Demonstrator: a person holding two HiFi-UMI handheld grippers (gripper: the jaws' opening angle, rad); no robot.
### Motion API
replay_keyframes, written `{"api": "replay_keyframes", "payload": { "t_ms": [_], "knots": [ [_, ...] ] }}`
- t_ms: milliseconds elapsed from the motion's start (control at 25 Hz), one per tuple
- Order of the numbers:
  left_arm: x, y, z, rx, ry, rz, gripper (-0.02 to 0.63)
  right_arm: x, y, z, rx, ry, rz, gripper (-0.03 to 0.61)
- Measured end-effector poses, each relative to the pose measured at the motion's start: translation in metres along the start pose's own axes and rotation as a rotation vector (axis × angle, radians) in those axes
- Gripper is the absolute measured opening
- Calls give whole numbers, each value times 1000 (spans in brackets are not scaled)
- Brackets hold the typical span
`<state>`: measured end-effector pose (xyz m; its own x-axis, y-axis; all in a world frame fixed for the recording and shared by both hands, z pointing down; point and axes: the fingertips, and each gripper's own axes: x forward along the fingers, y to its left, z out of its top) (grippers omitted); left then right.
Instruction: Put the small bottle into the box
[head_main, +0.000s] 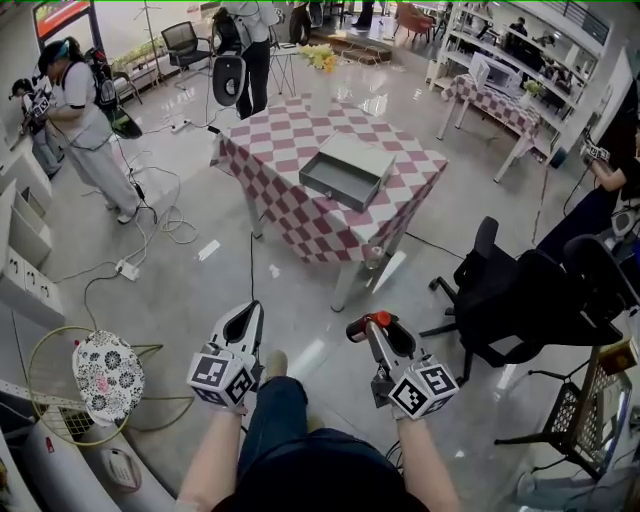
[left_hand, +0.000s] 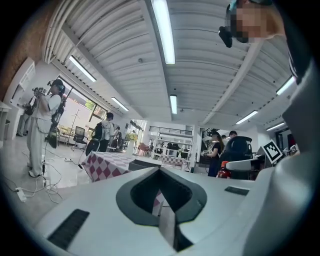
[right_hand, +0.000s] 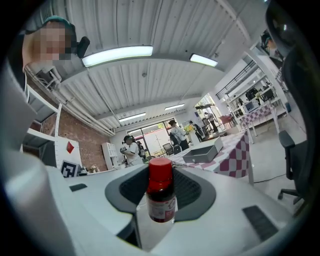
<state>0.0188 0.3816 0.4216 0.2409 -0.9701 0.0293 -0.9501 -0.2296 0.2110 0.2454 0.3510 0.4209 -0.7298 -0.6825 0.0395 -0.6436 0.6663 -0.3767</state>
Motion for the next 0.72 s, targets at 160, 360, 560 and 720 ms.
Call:
{"api": "replay_keyframes", "payload": {
  "t_ms": [160, 360, 560, 720],
  "knots": [
    [35, 12, 5, 5, 4, -31, 9, 24, -13, 11, -4, -13, -18, 144],
    [87, 40, 14, 10, 13, -75, 9, 68, -35, 23, 1, -31, -48, 144],
    [135, 71, 27, 16, 26, -108, 9, 117, -48, 34, 0, -39, -62, 144],
    [169, 98, 36, 15, 27, -132, 9, 156, -54, 42, 1, -44, -73, 144]
  ]
}}
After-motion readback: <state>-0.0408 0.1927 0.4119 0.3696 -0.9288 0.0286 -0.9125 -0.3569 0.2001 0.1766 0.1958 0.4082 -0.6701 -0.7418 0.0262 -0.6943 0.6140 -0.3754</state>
